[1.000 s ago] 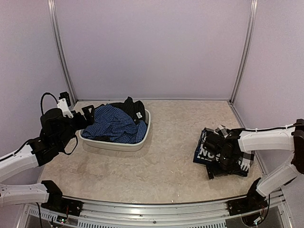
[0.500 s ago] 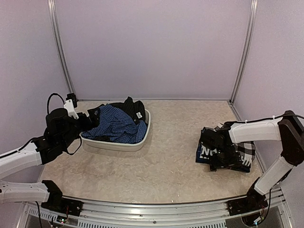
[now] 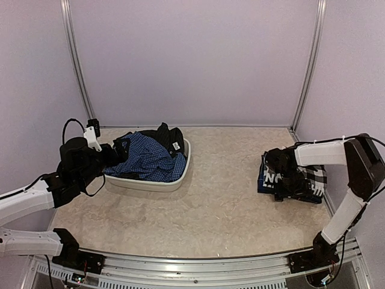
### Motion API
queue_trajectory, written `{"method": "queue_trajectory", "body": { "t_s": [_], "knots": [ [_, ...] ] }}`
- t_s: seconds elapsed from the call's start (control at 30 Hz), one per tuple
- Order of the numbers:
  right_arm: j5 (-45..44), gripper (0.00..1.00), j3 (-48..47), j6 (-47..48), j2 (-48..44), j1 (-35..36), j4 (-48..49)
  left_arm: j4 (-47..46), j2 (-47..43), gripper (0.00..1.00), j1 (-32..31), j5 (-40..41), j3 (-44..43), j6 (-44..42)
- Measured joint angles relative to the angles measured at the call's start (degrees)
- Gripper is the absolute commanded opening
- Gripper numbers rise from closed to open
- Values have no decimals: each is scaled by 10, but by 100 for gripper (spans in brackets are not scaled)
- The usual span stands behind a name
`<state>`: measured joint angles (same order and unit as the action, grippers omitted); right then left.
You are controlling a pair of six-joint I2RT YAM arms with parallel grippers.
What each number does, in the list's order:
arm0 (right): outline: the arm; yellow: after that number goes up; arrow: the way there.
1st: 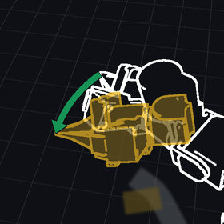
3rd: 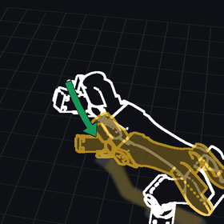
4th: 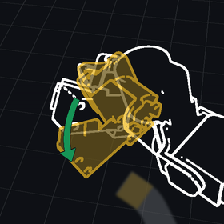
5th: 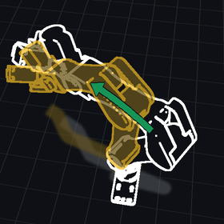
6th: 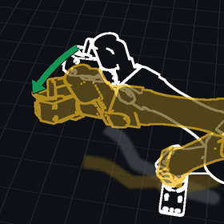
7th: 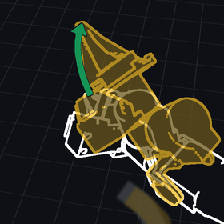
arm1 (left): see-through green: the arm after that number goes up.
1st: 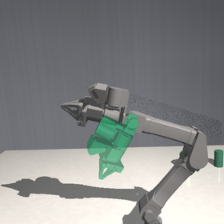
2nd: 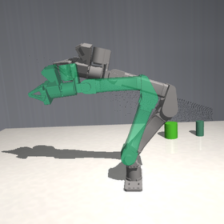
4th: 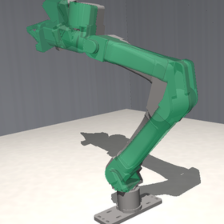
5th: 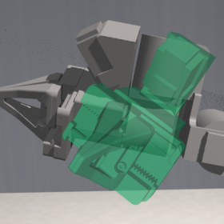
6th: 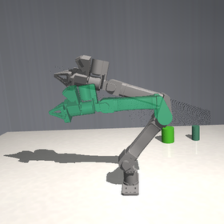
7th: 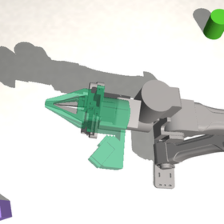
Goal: Fold and stack the long sleeve shirts
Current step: Move the square-folded shirt to the corner of the board.
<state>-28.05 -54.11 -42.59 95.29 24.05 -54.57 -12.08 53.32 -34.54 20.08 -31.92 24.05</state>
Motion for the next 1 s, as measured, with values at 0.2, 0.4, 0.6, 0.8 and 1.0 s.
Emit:
{"method": "queue_trajectory", "body": {
  "t_s": [0.2,0.4,0.6,0.8,1.0],
  "knots": [
    [-19,100,-7,44,2,-48,13,0,0,99,0,1,0,0],
    [-37,99,-16,55,6,-65,11,1,-3,99,0,1,0,1],
    [-58,99,-25,57,14,-91,4,1,-4,99,-6,1,0,1],
    [-57,99,-25,55,9,-82,4,1,-1,99,-7,5,0,1],
    [-34,100,-2,27,-31,18,13,2,7,99,-7,18,0,2]
  ]
}}
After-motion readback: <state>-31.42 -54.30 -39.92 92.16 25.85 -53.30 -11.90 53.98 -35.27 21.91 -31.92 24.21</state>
